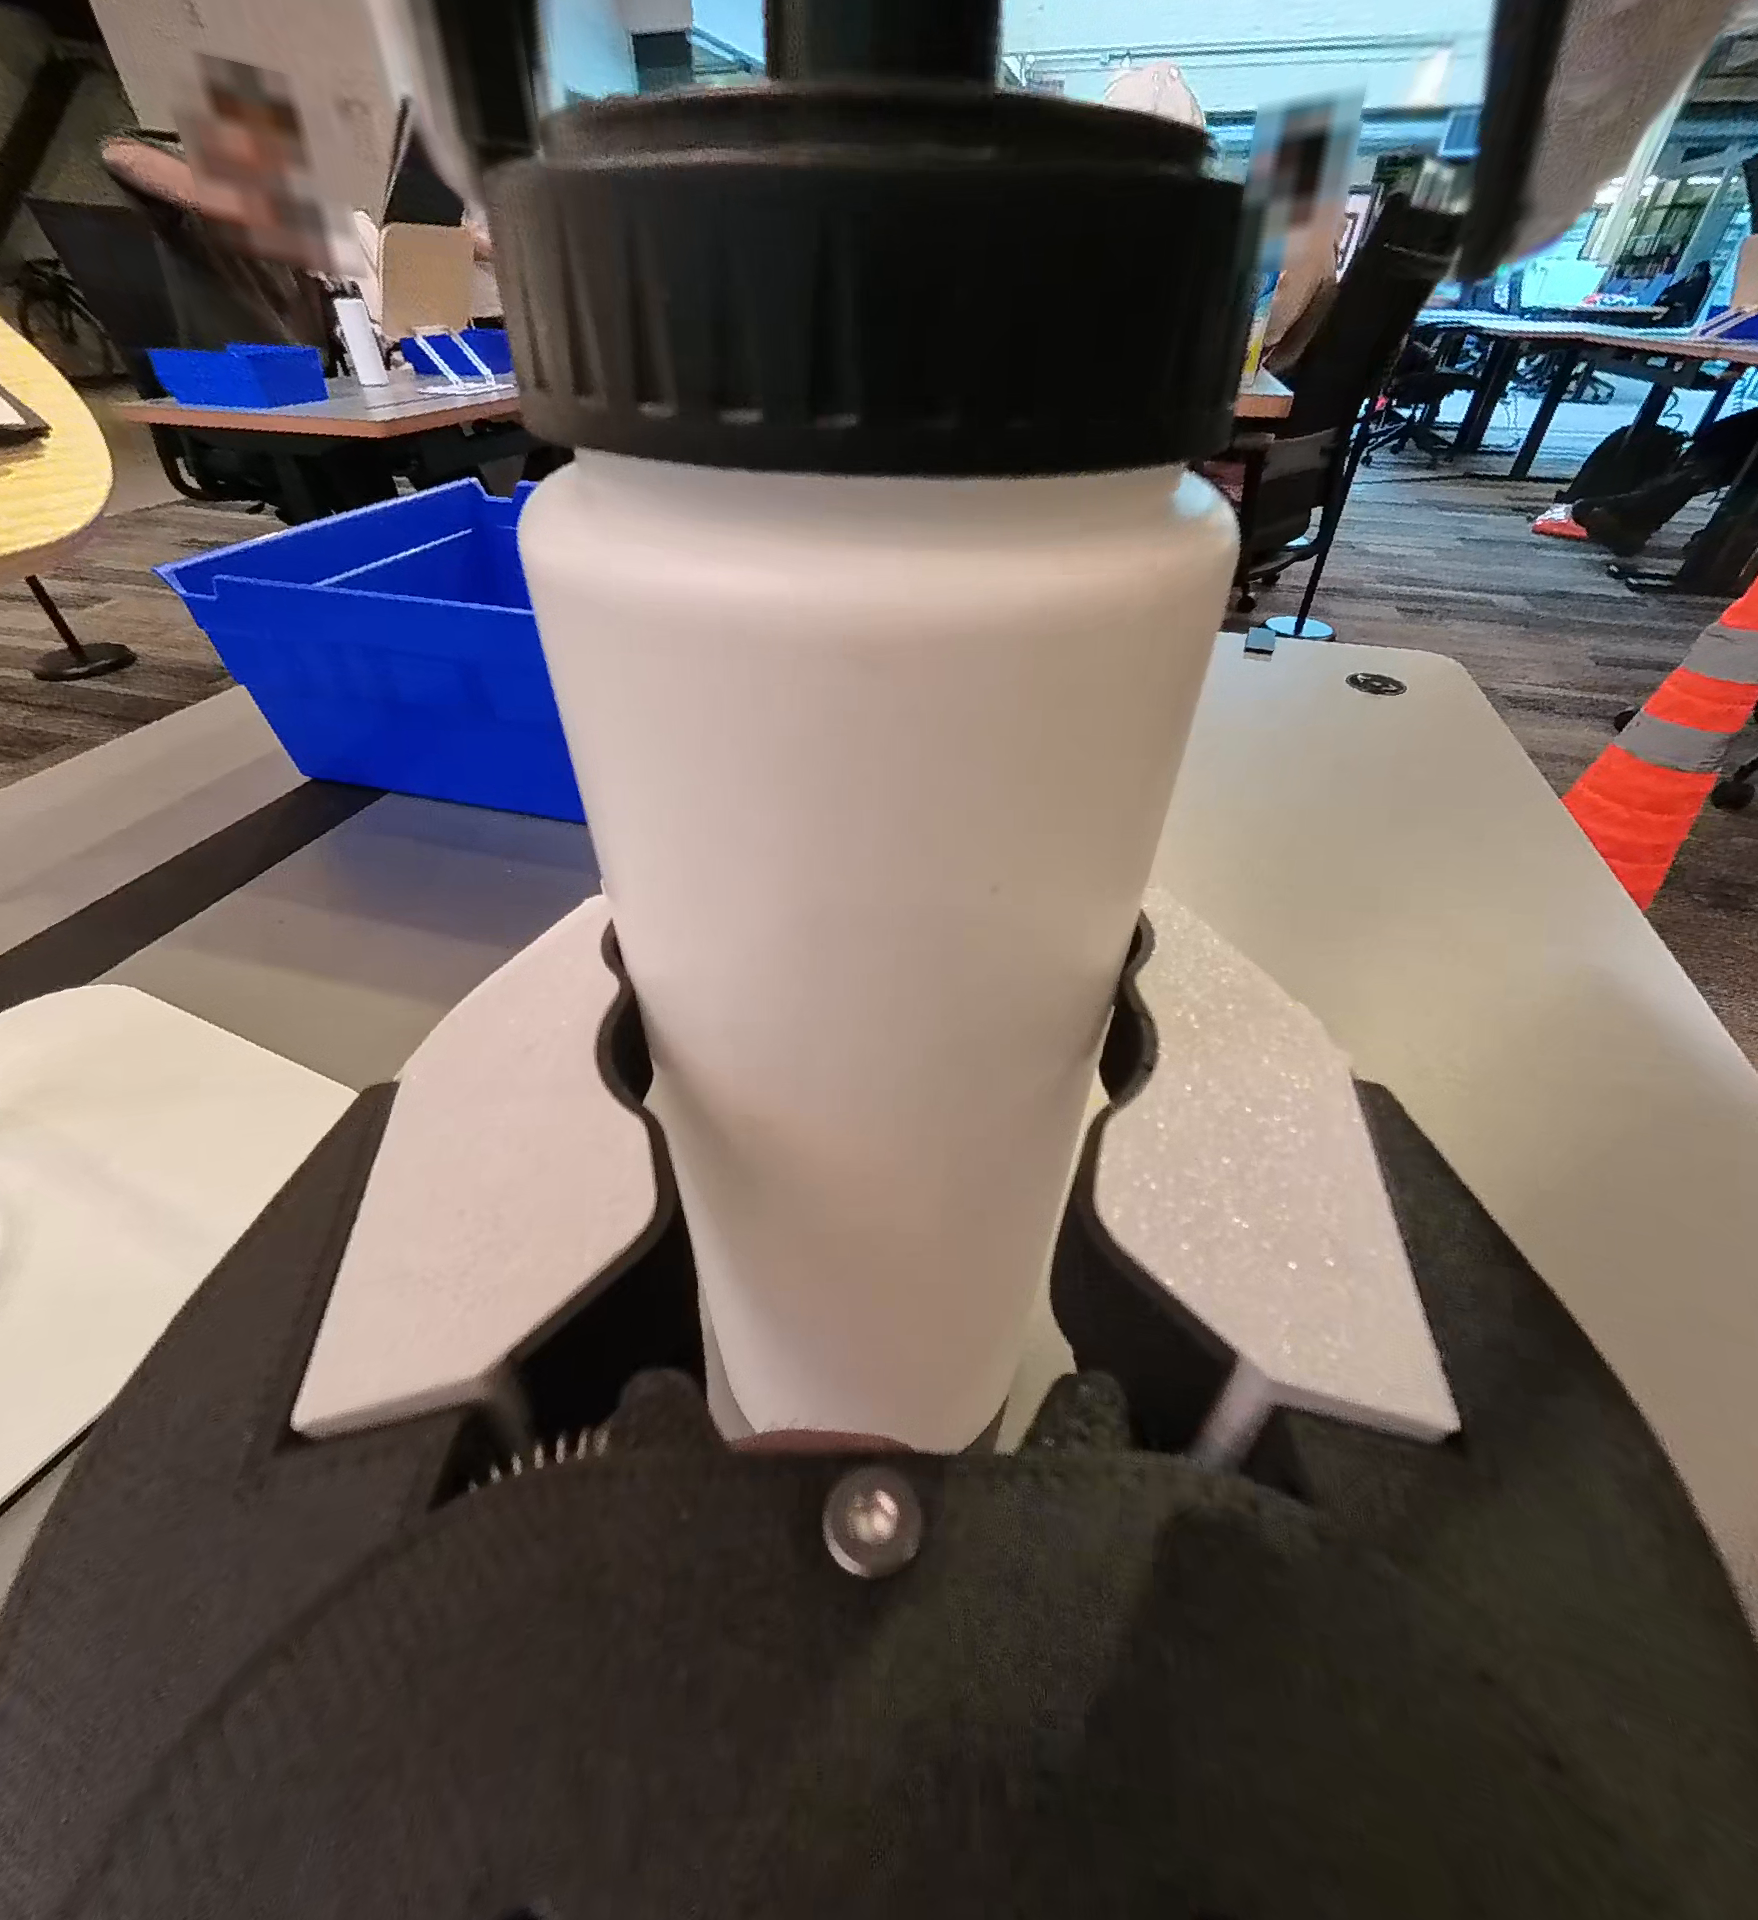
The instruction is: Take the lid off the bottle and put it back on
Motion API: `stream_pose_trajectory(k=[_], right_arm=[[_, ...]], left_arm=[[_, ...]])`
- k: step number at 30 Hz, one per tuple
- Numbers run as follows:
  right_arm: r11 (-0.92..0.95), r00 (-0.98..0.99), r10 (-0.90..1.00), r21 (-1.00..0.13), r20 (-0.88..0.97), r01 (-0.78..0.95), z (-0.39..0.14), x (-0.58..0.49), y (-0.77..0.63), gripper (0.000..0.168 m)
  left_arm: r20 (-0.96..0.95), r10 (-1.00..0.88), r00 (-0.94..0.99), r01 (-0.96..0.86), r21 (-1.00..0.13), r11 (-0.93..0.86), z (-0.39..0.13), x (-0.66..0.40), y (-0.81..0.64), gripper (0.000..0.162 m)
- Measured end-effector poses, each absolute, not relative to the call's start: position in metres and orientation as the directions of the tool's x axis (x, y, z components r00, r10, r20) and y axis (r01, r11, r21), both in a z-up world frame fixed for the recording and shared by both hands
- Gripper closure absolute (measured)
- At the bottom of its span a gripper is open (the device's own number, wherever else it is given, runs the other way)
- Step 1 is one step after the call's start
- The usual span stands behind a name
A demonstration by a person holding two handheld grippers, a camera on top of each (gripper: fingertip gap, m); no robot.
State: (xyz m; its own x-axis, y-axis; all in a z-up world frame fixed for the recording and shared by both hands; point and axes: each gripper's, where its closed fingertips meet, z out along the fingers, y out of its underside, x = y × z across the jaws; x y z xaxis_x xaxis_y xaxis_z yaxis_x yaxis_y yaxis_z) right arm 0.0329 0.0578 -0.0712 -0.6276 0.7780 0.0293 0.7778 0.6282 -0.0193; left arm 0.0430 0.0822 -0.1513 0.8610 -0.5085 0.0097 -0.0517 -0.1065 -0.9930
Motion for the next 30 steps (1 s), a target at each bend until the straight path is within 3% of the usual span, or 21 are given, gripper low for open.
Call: stream_pose_trajectory(k=[5,9,15,19,23,25,28,30], right_arm=[[0.408,-0.421,0.905,-0.161,-0.06,0.899,-0.075,0.034,0.059,0.098],[0.422,-0.441,0.895,-0.187,-0.071,0.887,-0.076,0.031,0.059,0.099],[0.682,-0.682,0.731,-0.015,0.007,0.731,-0.077,0.034,0.063,0.099],[0.884,-0.908,0.415,0.209,0.06,0.418,-0.077,0.034,0.068,0.098],[0.874,-0.939,0.337,0.346,0.072,0.341,-0.075,0.033,0.071,0.099],[0.849,-0.903,0.416,0.31,0.104,0.427,-0.074,0.031,0.072,0.096],[0.756,-0.763,0.642,0.107,0.074,0.646,-0.068,0.028,0.062,0.074],[0.608,-0.607,0.794,-0.021,0.032,0.794,-0.065,0.026,0.063,0.087]], left_arm=[[0.002,-0.509,0.861,-0.06,-0.993,-0.106,-0.151,0.045,0.082,0.076],[0.009,-0.508,0.861,-0.054,-0.993,-0.107,-0.151,0.044,0.082,0.076],[0.009,-0.509,0.861,-0.052,-0.993,-0.106,-0.151,0.044,0.082,0.076],[0.006,-0.51,0.86,-0.055,-0.993,-0.105,-0.151,0.044,0.082,0.076],[0.009,-0.511,0.859,-0.053,-0.993,-0.107,-0.151,0.044,0.082,0.076],[0.014,-0.512,0.859,-0.048,-0.993,-0.107,-0.151,0.043,0.082,0.076],[0.001,-0.513,0.858,-0.061,-0.993,-0.104,-0.151,0.045,0.082,0.076],[0.002,-0.514,0.858,-0.06,-0.993,-0.104,-0.151,0.046,0.082,0.076]])
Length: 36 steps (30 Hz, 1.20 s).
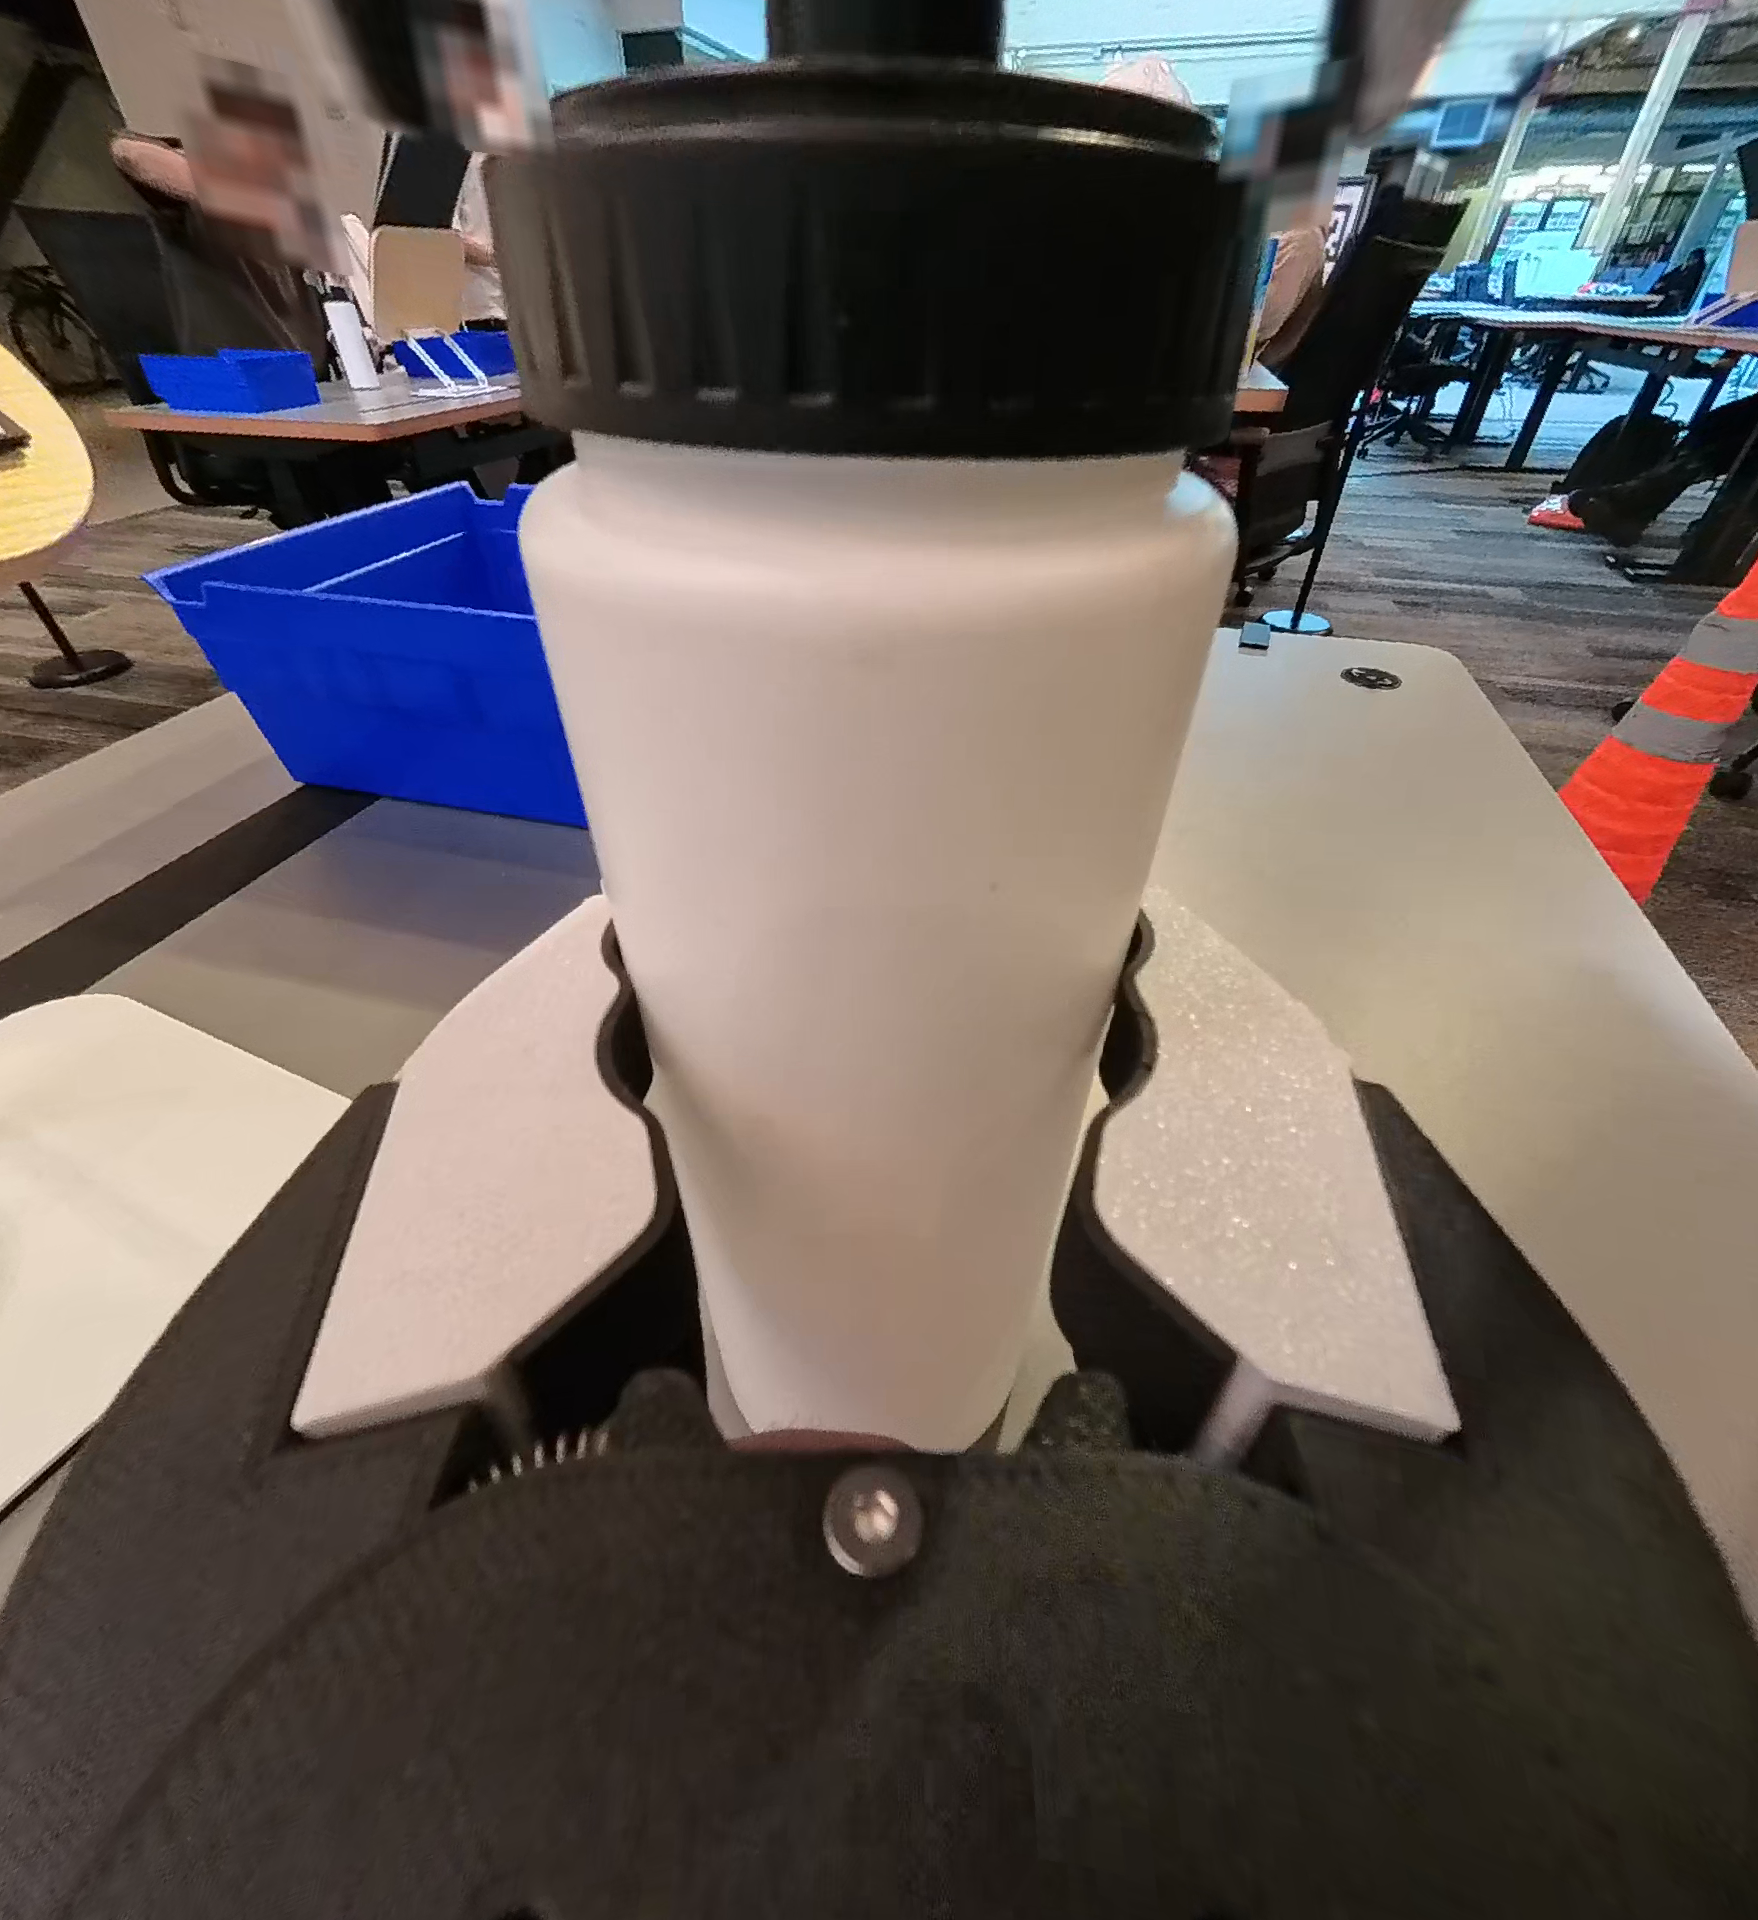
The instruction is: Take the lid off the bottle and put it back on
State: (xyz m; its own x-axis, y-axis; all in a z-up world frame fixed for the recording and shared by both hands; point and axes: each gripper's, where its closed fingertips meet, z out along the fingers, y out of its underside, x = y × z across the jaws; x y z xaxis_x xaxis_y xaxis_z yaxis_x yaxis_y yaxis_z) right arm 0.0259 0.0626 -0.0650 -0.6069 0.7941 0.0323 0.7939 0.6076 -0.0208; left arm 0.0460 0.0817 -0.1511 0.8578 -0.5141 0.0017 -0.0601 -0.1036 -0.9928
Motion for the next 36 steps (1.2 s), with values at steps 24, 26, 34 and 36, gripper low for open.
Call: stream_pose_trajectory(k=[24,26,34,36], right_arm=[[0.588,-0.584,0.803,-0.008,-0.115,0.809,-0.079,0.039,0.062,0.098],[0.693,-0.685,0.721,0.073,-0.106,0.717,-0.079,0.041,0.065,0.098],[0.837,-0.959,0.279,0.504,-0.056,0.214,-0.073,0.036,0.073,0.099],[0.792,-0.981,0.19,0.595,-0.034,0.133,-0.071,0.035,0.075,0.099]], left_arm=[[0.003,-0.519,0.855,-0.058,-0.993,-0.101,-0.151,0.047,0.081,0.076],[0.001,-0.518,0.856,-0.06,-0.993,-0.102,-0.151,0.047,0.082,0.076],[0.008,-0.518,0.856,-0.053,-0.993,-0.102,-0.151,0.046,0.082,0.076],[0.007,-0.518,0.855,-0.053,-0.993,-0.102,-0.151,0.046,0.082,0.076]])
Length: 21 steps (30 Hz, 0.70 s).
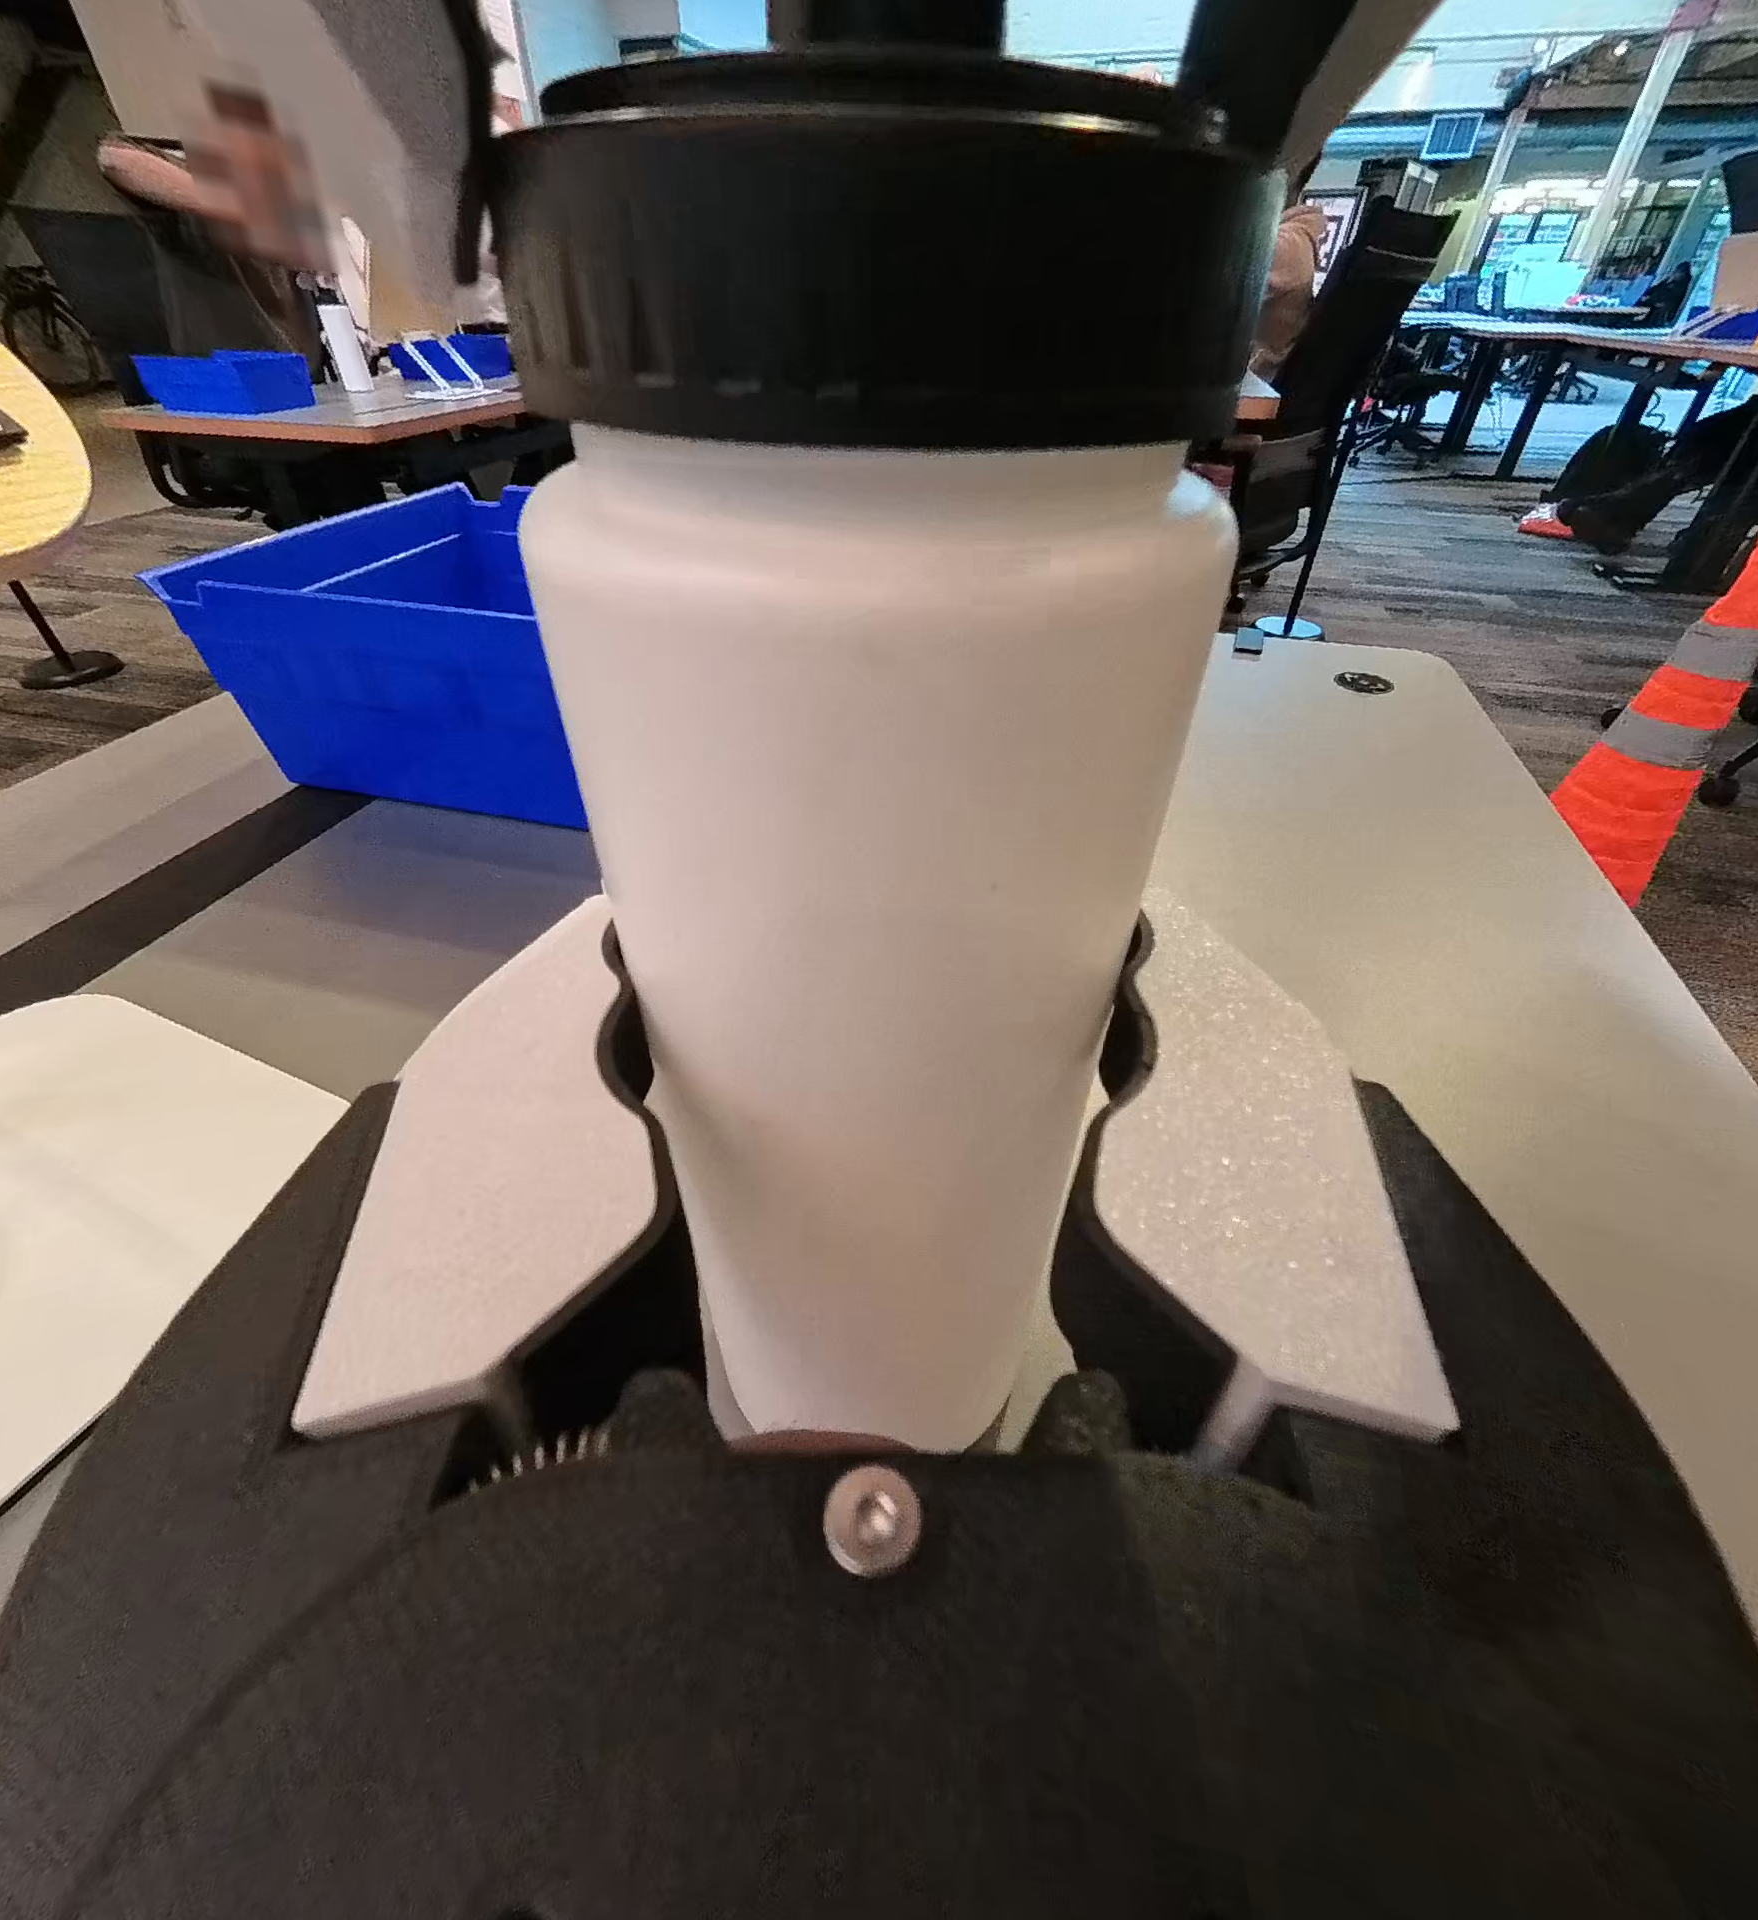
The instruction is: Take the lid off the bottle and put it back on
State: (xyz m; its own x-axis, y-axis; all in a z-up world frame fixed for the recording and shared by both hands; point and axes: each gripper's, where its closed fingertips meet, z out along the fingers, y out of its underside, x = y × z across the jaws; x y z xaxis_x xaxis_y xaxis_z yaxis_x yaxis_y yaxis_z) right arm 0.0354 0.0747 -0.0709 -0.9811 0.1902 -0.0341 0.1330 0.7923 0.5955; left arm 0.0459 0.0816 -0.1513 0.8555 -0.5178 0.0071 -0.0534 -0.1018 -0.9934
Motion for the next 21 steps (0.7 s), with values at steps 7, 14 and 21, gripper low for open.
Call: stream_pose_trajectory(k=[7,14,21], right_arm=[[0.819,-0.904,0.392,0.384,0.169,0.427,-0.063,0.028,0.068,0.087],[0.488,-0.499,0.866,-0.171,-0.025,0.856,-0.06,0.031,0.067,0.093],[0.386,-0.425,0.893,-0.233,-0.15,0.893,-0.073,0.034,0.058,0.096]], left_arm=[[0.004,-0.522,0.853,-0.058,-0.993,-0.102,-0.151,0.047,0.081,0.076],[0.008,-0.525,0.851,-0.053,-0.993,-0.101,-0.151,0.048,0.081,0.076],[0.011,-0.526,0.85,-0.05,-0.994,-0.102,-0.151,0.048,0.081,0.076]])
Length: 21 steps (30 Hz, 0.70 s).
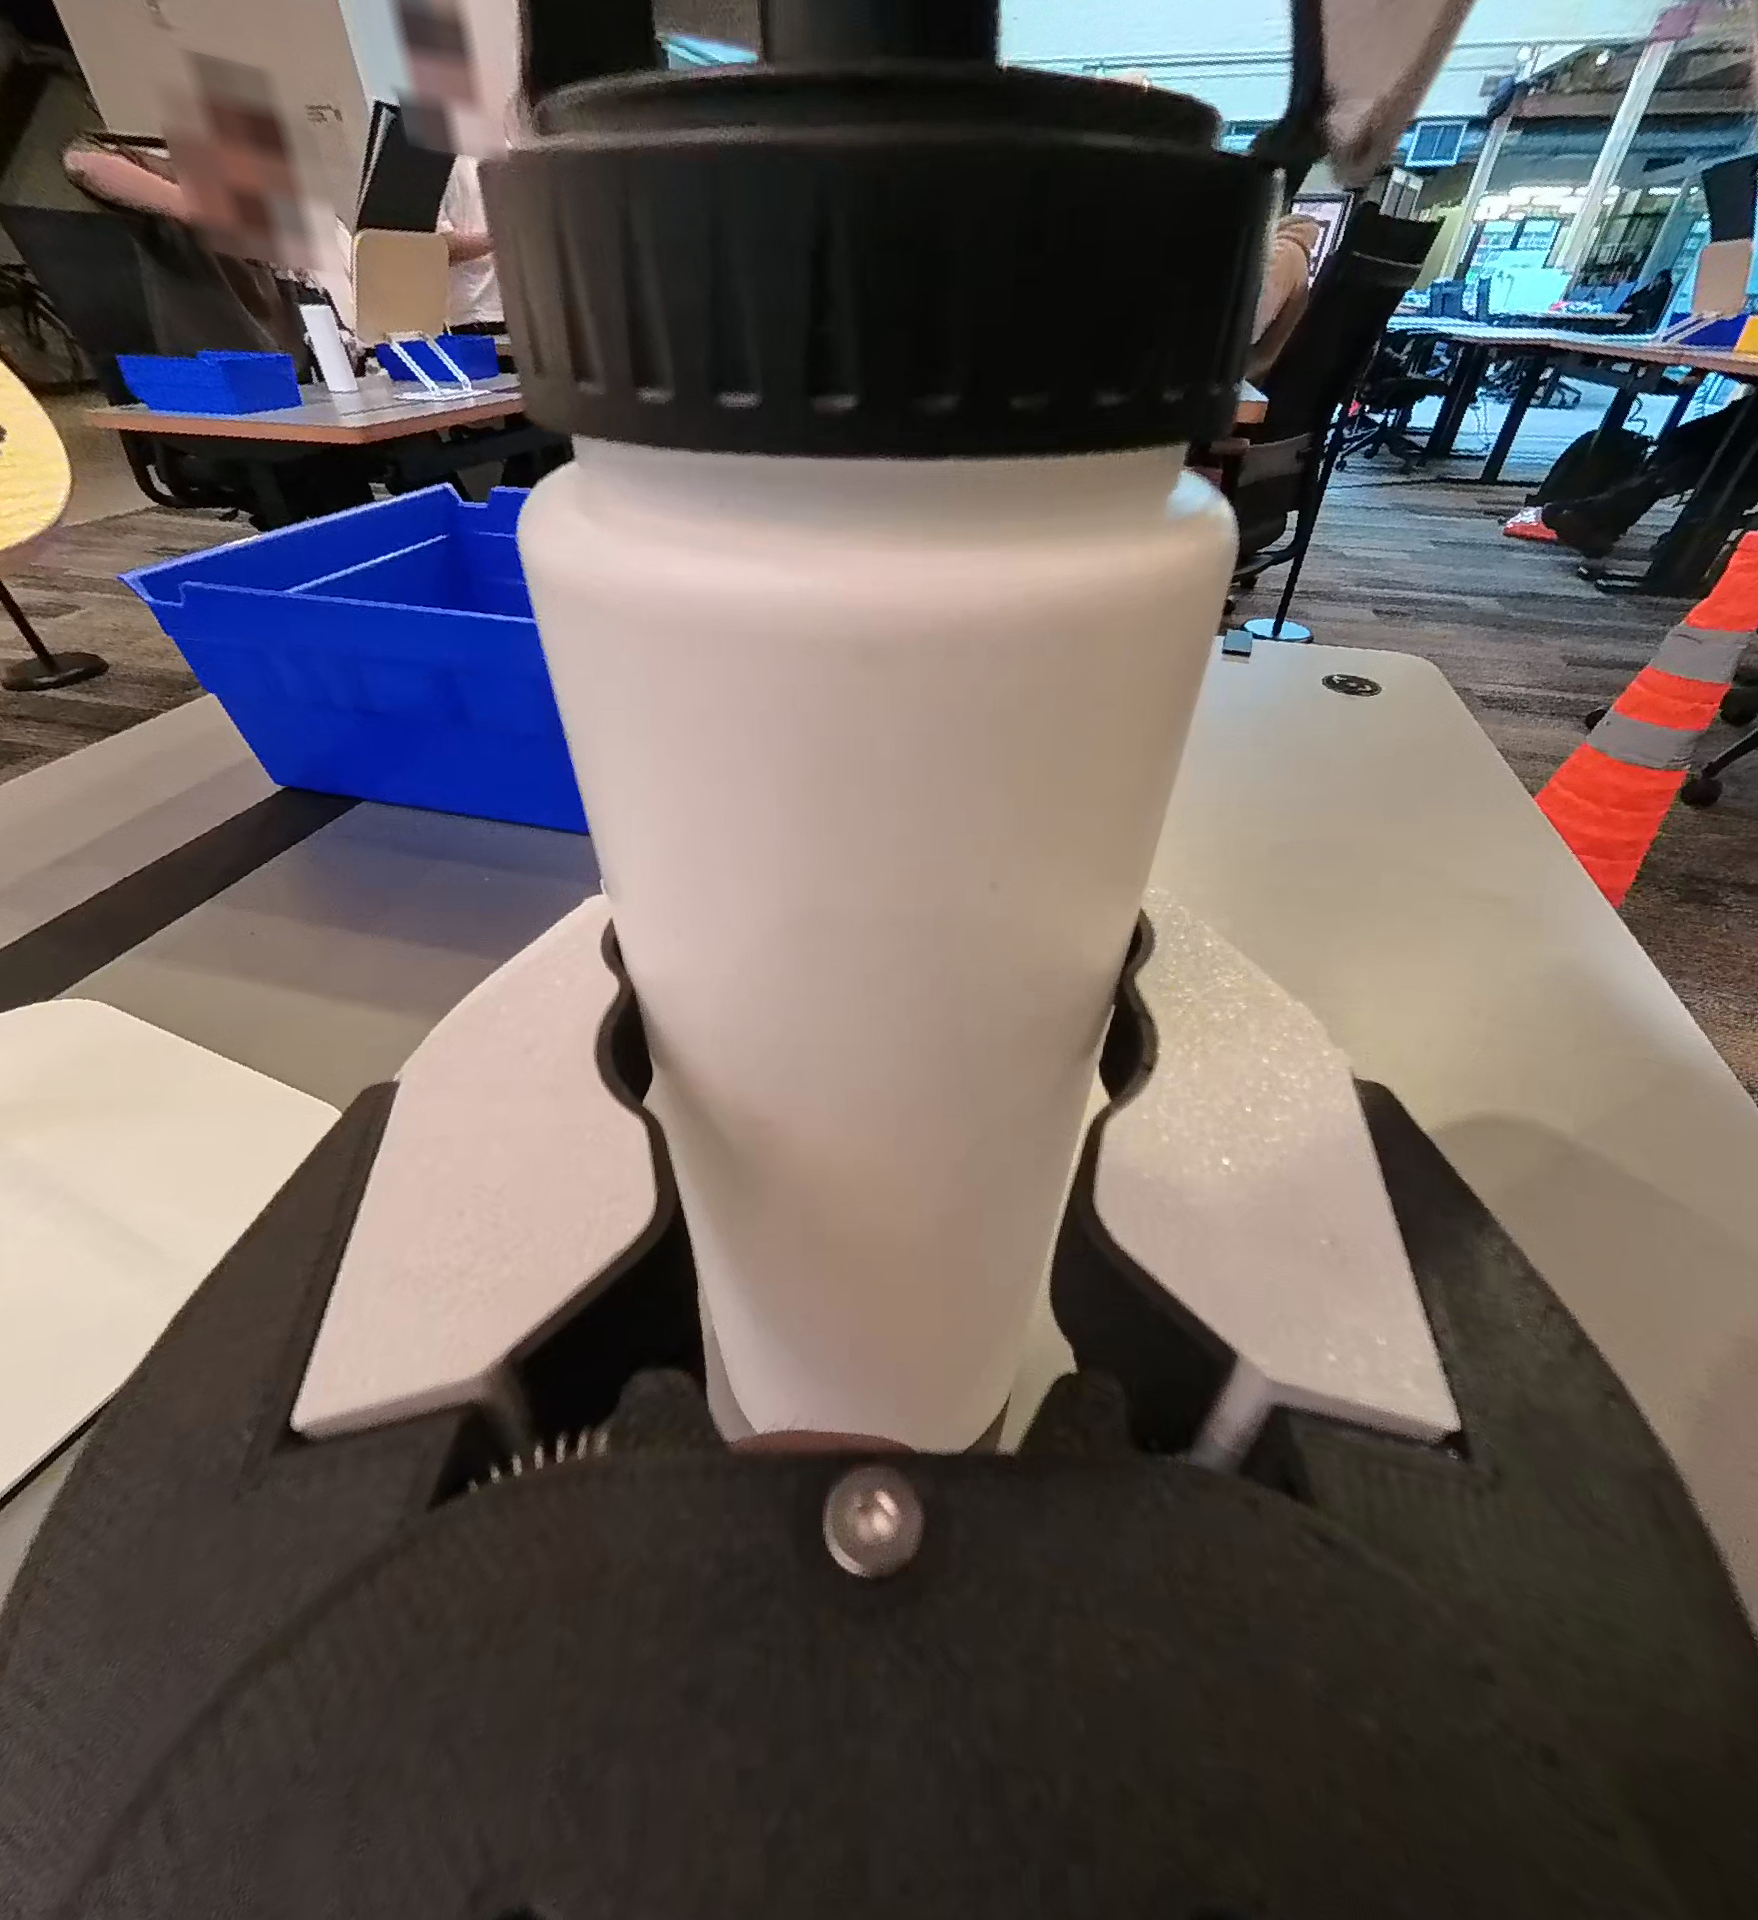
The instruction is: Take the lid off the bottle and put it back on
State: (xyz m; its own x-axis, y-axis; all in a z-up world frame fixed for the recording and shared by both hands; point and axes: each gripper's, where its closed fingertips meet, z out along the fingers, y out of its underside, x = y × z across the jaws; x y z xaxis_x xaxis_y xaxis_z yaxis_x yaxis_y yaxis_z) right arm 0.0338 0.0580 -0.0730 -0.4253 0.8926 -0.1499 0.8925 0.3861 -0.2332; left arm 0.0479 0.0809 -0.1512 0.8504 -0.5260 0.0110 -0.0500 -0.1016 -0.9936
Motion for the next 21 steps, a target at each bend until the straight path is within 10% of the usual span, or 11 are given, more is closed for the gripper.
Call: stream_pose_trajectory(k=[12,21], right_arm=[[0.574,-0.581,0.81,-0.091,-0.08,0.814,-0.0781,0.0352,0.0564,0.097],[0.871,-0.911,0.406,0.329,-0.066,0.365,-0.0762,0.0378,0.0644,0.097]], left_arm=[[0.006,-0.526,0.85,-0.055,-0.994,-0.1,-0.1511,0.0489,0.0805,0.076],[0.012,-0.526,0.85,-0.048,-0.994,-0.101,-0.1511,0.0481,0.0807,0.076]])
